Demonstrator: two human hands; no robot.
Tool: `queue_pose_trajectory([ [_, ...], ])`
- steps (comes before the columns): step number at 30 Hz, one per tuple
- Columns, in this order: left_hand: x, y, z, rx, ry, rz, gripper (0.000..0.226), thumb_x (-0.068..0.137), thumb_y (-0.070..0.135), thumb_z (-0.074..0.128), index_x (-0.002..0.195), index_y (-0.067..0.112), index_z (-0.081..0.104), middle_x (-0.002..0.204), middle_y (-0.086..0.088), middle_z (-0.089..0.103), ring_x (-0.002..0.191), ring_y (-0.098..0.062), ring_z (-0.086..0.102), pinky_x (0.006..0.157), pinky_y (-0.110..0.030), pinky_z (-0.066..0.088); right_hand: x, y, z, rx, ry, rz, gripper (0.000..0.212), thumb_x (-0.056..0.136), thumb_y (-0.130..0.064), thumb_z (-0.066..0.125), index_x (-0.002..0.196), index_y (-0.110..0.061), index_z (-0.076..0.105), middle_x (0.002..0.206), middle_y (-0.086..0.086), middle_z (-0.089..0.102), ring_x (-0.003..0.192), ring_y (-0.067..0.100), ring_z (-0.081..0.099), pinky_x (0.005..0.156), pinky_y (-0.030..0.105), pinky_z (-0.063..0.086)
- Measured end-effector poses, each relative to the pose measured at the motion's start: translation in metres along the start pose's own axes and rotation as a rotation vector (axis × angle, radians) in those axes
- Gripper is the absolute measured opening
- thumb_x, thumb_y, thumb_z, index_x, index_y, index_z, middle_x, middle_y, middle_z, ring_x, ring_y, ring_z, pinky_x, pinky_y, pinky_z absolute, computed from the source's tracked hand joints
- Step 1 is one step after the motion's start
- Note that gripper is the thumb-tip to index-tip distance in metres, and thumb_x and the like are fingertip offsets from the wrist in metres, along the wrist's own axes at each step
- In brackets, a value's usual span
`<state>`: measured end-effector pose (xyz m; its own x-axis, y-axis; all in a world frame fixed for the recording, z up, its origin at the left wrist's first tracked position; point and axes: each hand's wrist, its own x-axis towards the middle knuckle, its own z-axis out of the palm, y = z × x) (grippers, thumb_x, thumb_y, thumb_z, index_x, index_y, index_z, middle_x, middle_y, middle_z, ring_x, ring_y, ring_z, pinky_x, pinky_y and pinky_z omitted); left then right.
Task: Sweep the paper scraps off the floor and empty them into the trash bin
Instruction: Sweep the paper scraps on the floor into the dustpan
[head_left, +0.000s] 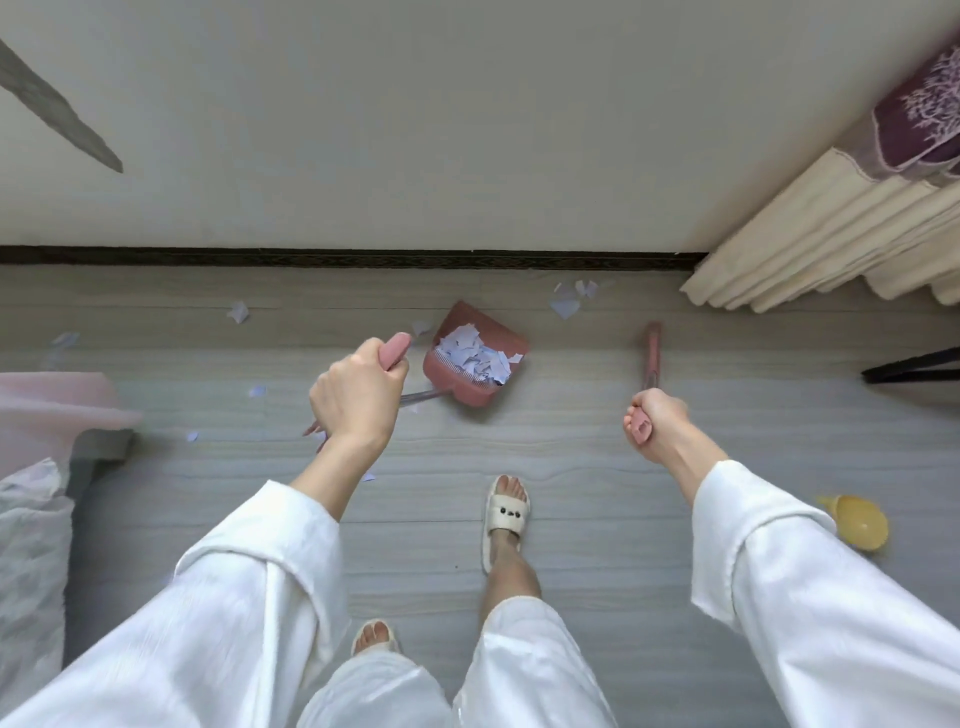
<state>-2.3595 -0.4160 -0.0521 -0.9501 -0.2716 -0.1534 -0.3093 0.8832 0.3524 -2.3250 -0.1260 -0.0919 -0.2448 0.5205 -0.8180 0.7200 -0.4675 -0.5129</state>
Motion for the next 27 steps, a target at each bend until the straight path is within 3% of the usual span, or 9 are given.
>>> queue_pose_trajectory([
  [4,0.028,0.041,0.022,0.027,0.019,-0.035,0.025,0.088,0.033,0.048,0.070,0.015,0.048,0.065,-0.016,0.061,0.066,-0.039,0.055,0.060,-0.034,0.034,0.056,-0.061,0.004,-0.120,-0.002,-0.005,0.029,0.091,0.008,0.037,0.065,-0.007,0.040,0.058,0.010,0.037,0.020,0.009,0.039,0.031,0.011,0.038],
  [6,0.036,0.048,0.024,0.025,0.035,-0.067,0.025,0.088,0.033,0.048,0.070,0.015,0.048,0.065,-0.017,0.060,0.066,-0.039,0.054,0.061,-0.035,0.036,0.074,-0.083,0.013,-0.209,-0.031,-0.016,0.027,0.090,0.006,0.041,0.067,-0.007,0.043,0.061,0.010,0.041,0.037,0.015,0.045,0.030,0.012,0.039],
  [8,0.044,0.050,0.023,0.010,0.062,-0.111,0.028,0.088,0.034,0.049,0.068,0.014,0.047,0.064,-0.017,0.059,0.064,-0.039,0.052,0.061,-0.036,0.036,0.086,-0.101,0.025,-0.291,-0.072,-0.034,0.025,0.090,0.006,0.042,0.068,-0.007,0.043,0.062,0.009,0.043,0.048,0.017,0.043,0.031,0.013,0.040],
  [12,0.050,0.044,0.016,0.005,0.094,-0.190,0.031,0.087,0.034,0.049,0.064,0.014,0.042,0.061,-0.016,0.055,0.062,-0.037,0.048,0.061,-0.035,0.035,0.084,-0.111,0.051,-0.425,-0.150,-0.068,0.022,0.089,0.006,0.042,0.070,-0.006,0.041,0.062,0.010,0.041,0.049,0.018,0.041,0.030,0.014,0.040],
  [17,0.046,0.019,0.001,0.019,0.122,-0.261,0.034,0.088,0.035,0.049,0.062,0.013,0.042,0.057,-0.013,0.052,0.058,-0.035,0.045,0.058,-0.033,0.032,0.055,-0.090,0.078,-0.554,-0.265,-0.104,0.025,0.088,0.008,0.039,0.067,-0.006,0.038,0.061,0.009,0.038,0.044,0.019,0.039,0.030,0.014,0.037],
  [22,0.024,-0.032,-0.018,0.016,0.205,-0.367,0.028,0.085,0.030,0.054,0.064,0.012,0.049,0.059,-0.020,0.055,0.058,-0.032,0.039,0.059,-0.033,0.031,0.013,-0.047,0.096,-0.715,-0.352,-0.109,0.022,0.086,0.008,0.039,0.068,-0.004,0.040,0.056,0.009,0.041,0.021,0.013,0.040,0.030,0.015,0.038],
  [27,-0.022,-0.100,-0.045,0.026,0.221,-0.430,0.027,0.085,0.033,0.055,0.068,0.012,0.053,0.064,-0.023,0.059,0.064,-0.041,0.053,0.059,-0.034,0.032,-0.046,0.005,0.119,-0.888,-0.492,-0.115,0.020,0.088,0.006,0.040,0.073,-0.006,0.038,0.059,0.008,0.041,0.044,0.018,0.039,0.031,0.014,0.038],
])
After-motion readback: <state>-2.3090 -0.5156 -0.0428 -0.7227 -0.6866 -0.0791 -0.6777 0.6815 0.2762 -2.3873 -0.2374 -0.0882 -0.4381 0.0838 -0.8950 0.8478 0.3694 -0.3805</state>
